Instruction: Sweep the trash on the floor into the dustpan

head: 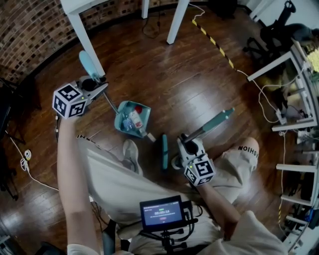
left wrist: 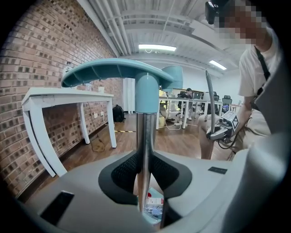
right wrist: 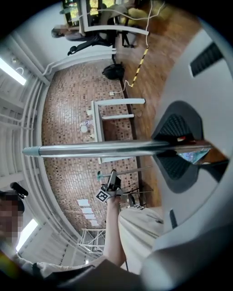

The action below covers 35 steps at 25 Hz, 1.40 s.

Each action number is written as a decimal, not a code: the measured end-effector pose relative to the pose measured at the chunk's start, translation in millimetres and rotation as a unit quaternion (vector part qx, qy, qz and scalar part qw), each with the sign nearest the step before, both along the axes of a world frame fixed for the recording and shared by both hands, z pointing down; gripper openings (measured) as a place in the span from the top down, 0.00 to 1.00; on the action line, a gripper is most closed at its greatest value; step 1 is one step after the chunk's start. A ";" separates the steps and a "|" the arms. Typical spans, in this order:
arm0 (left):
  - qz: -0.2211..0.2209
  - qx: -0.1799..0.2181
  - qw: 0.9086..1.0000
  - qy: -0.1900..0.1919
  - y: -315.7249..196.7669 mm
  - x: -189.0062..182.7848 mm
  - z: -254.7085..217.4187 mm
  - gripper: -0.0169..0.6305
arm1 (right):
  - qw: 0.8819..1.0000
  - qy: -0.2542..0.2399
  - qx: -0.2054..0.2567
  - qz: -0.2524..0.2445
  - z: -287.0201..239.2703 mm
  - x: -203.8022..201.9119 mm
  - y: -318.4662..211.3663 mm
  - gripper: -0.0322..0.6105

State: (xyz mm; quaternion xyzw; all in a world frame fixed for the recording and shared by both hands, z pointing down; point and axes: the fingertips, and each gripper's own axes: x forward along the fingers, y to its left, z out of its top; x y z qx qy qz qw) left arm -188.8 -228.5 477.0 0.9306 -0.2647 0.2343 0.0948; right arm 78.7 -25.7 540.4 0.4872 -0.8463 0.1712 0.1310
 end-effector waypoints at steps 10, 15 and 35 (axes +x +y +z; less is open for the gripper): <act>0.039 -0.010 0.999 -0.002 8.3 6.9 1.1 0.86 | 0.996 -0.008 -0.023 -0.081 2.2 -42.2 16.0 0.82; 0.052 -0.019 0.998 0.000 13.3 14.3 1.2 0.86 | 0.997 -0.042 0.005 -0.057 2.7 -57.4 -19.9 0.82; 0.041 -0.027 0.999 -0.019 10.5 11.4 7.7 0.86 | 0.997 -0.047 0.056 -0.007 -62.4 11.1 -42.0 0.82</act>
